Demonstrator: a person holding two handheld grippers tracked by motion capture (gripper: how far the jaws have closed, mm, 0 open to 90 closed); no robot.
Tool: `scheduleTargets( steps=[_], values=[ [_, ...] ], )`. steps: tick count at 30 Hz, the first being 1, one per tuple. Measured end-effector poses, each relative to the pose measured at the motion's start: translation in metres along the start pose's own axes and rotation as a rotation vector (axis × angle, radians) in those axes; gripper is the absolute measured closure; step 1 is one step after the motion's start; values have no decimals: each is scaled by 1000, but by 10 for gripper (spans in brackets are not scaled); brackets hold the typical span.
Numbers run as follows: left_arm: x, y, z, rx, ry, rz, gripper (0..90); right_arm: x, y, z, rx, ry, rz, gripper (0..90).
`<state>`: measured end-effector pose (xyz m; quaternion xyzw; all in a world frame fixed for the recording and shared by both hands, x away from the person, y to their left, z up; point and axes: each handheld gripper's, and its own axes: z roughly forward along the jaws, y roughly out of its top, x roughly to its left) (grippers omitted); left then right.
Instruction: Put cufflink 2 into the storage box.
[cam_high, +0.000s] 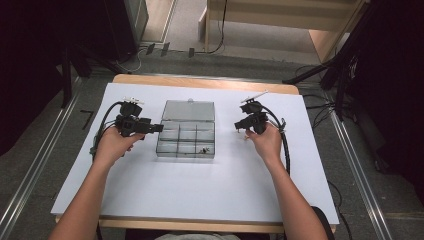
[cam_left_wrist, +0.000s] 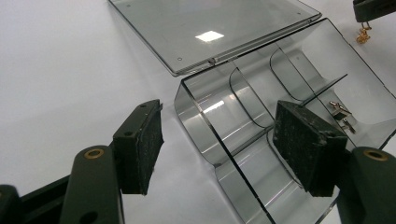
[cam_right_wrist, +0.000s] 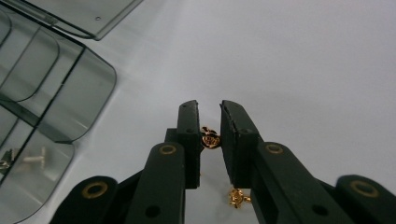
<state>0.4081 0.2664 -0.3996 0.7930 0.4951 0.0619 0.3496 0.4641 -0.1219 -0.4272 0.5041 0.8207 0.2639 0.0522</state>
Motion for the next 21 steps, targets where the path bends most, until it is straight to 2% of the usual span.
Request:
scheduleTargets(
  steps=[9, 21],
  values=[
    [-1, 0, 1, 2, 1, -1, 338, 15, 2, -11, -16, 47, -26, 797],
    [-1, 0, 1, 0, 2, 0, 338, 36, 4, -18, -21, 79, -72, 798]
  ],
)
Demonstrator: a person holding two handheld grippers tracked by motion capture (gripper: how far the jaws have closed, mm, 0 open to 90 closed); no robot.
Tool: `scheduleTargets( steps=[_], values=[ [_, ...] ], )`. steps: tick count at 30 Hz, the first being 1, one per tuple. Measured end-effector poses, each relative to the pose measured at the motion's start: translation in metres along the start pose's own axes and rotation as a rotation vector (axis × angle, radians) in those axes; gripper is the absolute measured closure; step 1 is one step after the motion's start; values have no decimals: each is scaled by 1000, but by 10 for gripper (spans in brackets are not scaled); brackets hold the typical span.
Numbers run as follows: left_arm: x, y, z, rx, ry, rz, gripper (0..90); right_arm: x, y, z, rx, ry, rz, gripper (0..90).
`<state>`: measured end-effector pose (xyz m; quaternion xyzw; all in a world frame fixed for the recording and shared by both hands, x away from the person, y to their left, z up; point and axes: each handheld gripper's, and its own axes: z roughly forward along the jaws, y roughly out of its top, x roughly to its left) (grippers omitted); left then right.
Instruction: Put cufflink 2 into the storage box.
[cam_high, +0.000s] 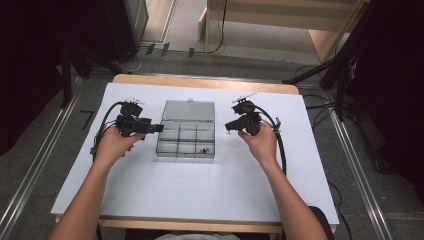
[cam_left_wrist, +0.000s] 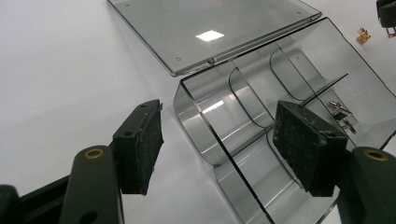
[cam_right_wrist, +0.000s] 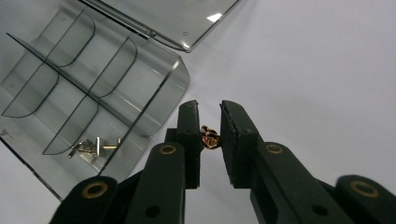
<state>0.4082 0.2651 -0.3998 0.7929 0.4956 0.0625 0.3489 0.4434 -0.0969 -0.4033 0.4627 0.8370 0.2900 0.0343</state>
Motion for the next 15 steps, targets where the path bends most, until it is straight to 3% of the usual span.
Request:
scheduleTargets(
  steps=[15],
  values=[
    [0, 0, 1, 4, 2, 4, 338, 21, 3, 0, -15, 33, -39, 798]
  ],
)
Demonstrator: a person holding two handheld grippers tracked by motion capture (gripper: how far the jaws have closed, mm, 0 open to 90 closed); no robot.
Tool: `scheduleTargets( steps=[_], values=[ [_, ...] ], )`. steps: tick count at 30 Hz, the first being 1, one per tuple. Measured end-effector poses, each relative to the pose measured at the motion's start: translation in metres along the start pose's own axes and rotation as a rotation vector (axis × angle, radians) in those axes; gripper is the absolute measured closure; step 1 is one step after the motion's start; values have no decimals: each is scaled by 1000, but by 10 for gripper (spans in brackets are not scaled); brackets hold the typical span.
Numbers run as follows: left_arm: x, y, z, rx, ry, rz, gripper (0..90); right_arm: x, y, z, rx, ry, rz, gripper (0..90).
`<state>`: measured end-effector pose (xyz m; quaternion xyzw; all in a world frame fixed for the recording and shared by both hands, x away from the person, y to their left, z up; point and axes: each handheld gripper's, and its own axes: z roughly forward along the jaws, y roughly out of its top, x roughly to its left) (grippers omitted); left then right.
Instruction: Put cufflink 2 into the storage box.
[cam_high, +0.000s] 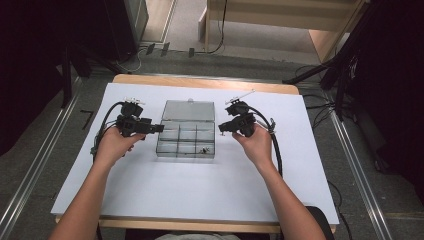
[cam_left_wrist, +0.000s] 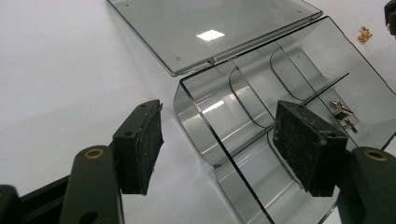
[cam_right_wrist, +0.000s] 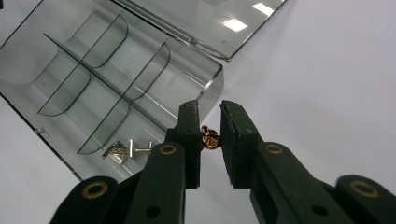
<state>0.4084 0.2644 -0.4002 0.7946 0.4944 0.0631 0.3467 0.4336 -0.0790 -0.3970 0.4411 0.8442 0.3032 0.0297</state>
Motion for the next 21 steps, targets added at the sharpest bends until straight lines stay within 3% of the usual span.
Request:
scheduleTargets(
  steps=[21],
  values=[
    [-1, 0, 0, -6, 3, 9, 339, 29, 5, 8, 0, 48, -51, 799]
  ],
)
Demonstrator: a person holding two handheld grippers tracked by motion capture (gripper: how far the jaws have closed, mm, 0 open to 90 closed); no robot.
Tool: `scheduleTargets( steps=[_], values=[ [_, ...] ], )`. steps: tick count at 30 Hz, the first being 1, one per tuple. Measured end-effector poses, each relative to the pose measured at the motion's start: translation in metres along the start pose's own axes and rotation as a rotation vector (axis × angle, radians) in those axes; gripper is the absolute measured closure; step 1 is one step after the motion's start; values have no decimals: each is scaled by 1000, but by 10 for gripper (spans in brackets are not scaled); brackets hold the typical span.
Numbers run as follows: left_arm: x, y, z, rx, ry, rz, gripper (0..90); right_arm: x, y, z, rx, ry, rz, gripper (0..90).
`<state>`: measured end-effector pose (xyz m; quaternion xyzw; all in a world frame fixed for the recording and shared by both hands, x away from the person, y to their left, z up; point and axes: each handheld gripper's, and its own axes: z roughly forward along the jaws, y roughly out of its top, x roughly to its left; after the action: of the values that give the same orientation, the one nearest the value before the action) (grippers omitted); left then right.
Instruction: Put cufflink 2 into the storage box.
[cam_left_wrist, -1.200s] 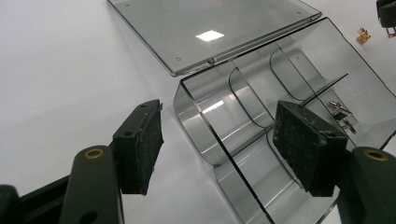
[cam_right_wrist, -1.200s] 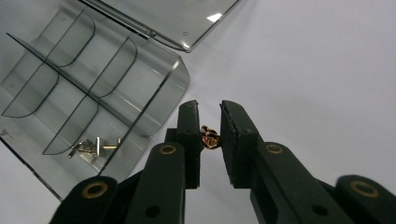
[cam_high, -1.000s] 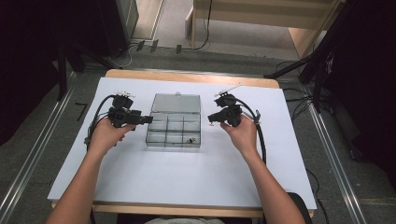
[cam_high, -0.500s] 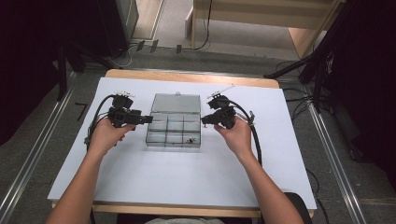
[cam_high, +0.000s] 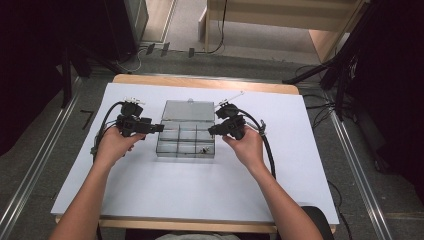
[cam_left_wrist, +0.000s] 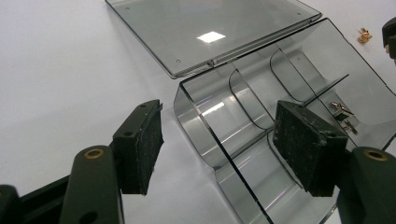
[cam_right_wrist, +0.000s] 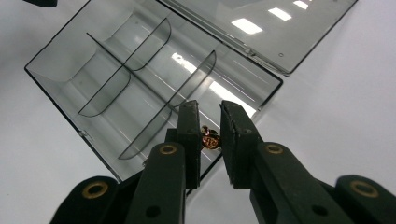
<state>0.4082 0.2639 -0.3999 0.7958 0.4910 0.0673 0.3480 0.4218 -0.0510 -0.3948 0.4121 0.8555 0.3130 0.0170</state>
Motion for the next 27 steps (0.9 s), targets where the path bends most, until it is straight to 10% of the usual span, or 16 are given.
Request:
scheduleTargets(
  steps=[27],
  values=[
    [-3, -4, -3, -15, 7, 6, 339, 32, 6, 26, 21, 64, -65, 799]
  ],
)
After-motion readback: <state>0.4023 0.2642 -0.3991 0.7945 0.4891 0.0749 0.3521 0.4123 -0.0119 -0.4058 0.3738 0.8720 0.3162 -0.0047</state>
